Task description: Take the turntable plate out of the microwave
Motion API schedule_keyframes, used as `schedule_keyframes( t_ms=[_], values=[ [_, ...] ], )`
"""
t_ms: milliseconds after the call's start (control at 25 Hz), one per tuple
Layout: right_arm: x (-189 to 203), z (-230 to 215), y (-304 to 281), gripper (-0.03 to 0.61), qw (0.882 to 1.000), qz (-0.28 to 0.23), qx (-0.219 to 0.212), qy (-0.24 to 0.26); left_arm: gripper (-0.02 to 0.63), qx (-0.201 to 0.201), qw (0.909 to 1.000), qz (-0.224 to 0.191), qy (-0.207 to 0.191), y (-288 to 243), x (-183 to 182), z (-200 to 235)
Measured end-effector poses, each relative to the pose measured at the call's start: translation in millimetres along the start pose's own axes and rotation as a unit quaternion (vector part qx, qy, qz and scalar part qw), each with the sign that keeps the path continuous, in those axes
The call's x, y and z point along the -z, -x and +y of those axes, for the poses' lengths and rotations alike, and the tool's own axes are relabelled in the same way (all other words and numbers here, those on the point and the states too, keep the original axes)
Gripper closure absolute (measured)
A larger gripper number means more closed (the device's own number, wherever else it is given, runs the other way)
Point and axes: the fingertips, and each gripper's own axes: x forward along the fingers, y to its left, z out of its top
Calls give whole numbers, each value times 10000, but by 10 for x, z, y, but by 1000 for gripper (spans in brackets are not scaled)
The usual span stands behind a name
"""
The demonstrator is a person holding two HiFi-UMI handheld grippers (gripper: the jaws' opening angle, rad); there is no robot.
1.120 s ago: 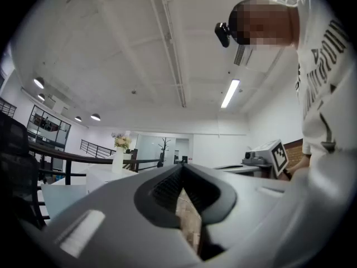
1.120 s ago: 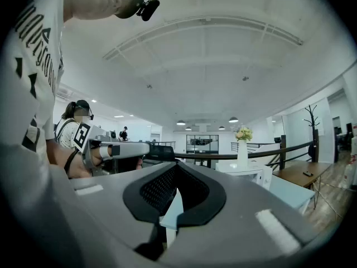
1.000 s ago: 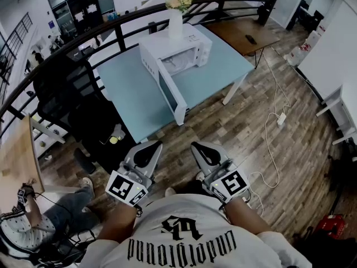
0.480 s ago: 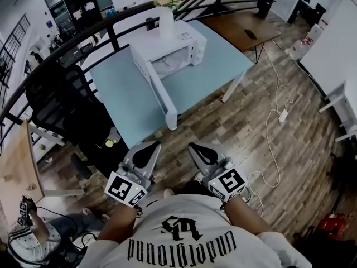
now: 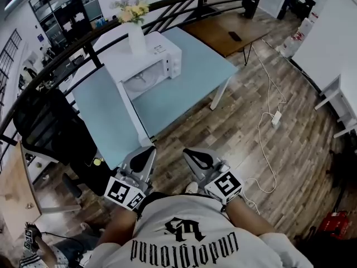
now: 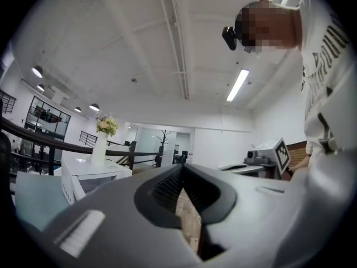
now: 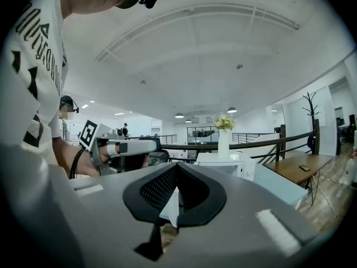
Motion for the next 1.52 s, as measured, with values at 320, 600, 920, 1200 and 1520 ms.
schedule_keyframes(
  t_ms=[320, 600, 920, 1200, 1520],
  values=[
    [61, -582, 146, 575, 9996, 11, 41, -261, 563, -48, 9998, 13, 208, -556, 52, -14],
    [74, -1032, 20, 575, 9994, -73, 132, -312, 563, -136, 9991, -34, 398, -961, 110, 281],
    [55, -1565, -400, 575, 9994, -26, 39, -350, 563, -20, 9994, -93, 344, -1565, 35, 669],
    [16, -2010, -956, 575, 9990, -20, -59, -434, 563, -4, 9997, -25, 249, -1963, 19, 1210],
    [-55, -2236, -1555, 575, 9979, -67, -282, -583, 563, -179, 9997, 13, 142, -2164, -78, 1748]
  ],
)
